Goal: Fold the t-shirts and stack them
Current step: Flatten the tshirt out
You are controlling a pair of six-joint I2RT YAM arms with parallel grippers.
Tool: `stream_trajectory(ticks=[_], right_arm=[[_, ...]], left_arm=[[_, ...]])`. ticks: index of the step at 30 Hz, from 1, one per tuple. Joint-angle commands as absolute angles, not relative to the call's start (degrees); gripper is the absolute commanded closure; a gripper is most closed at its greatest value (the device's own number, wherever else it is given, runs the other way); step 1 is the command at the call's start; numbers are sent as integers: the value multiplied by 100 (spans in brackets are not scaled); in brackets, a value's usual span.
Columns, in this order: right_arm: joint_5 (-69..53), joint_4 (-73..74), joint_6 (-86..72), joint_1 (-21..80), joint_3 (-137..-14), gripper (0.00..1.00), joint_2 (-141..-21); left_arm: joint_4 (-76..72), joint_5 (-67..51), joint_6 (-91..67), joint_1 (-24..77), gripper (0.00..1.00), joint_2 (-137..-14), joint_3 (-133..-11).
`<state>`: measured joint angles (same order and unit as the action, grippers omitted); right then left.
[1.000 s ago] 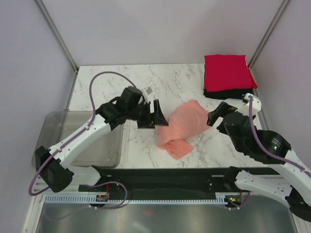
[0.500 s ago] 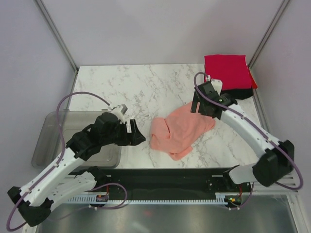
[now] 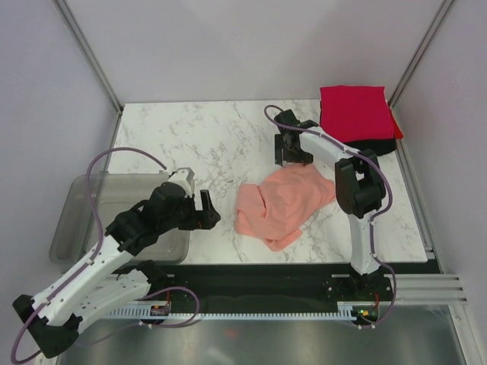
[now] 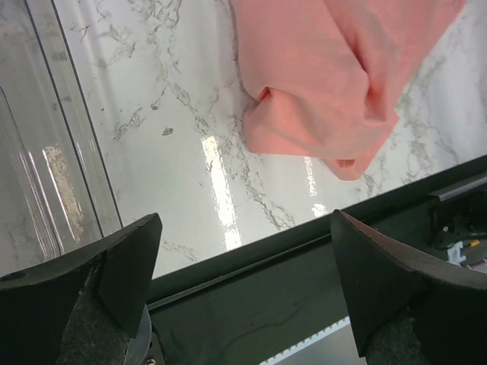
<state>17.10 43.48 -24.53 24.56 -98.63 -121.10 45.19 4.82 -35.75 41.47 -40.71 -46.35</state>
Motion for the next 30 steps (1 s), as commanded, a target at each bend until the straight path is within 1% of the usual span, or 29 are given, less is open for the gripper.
stream_trajectory(ticks=[1,2,3,4,5,6,7,8,10,11,12,13,15,16,18,19,22,26,30], right_arm=[[1740,4351,-2259,2382,-9932,14,-12172],[1740,4333,-2233,2373,-9906,16,-12225],[1732,4298,-2224,2356,-9862,18,-12252],[1705,4280,-2206,2347,-9844,24,-12287],[1688,4280,-2206,2329,-9835,27,-12296],[1661,4280,-2171,2303,-9809,31,-12296],[1652,4280,-2153,2277,-9765,41,-12278],[1652,4280,-2136,2268,-9730,46,-12261],[1722,4271,-2083,2233,-9589,55,-12165],[1723,4254,-2074,2206,-9537,56,-12138],[1714,4228,-2066,2180,-9475,60,-12094],[1688,4175,-2039,2154,-9344,65,-12024],[1618,4070,-2022,2127,-9194,74,-11980],[1539,4052,-2013,2118,-9167,82,-11962],[1424,4034,-2004,2092,-9167,92,-11979],[1346,4025,-1978,2092,-9176,100,-12006],[1283,4017,-1969,2100,-9220,100,-12032],[1222,4017,-1960,2092,-9255,100,-12032],[1178,4025,-1960,2066,-9229,100,-11997]], left_arm=[[4140,817,-3787,4122,1,-4910,-4587],[4087,870,-3901,4122,1,-5279,-4692],[4017,888,-3902,4113,1,-5900,-4798],[3729,888,-3876,4070,1,-6263,-5008],[3596,862,-3850,4043,1,-6554,-5132],[3412,713,-3806,3991,1,-7148,-5255],[3140,599,-3753,3799,2,-7424,-5517],[3016,493,-3727,3684,2,-7679,-5650],[2770,107,-3709,3281,5,-8503,-6018],[2716,27,-3718,3157,5,-8804,-6134],[2664,-226,-3718,3033,7,-9068,-6248],[2593,-316,-3709,2867,9,-9531,-6432],[2383,-544,-3726,2769,11,-9877,-6634],[2295,-597,-3744,2742,11,-10018,-6679],[2101,-738,-3797,2760,12,-10309,-6767],[2066,-790,-3858,2760,13,-10397,-6846],[1917,-914,-4016,2795,16,-10704,-6970],[1556,-1361,-4289,2883,17,-10933,-6979],[1301,-1564,-4535,2971,17,-10969,-6795]])
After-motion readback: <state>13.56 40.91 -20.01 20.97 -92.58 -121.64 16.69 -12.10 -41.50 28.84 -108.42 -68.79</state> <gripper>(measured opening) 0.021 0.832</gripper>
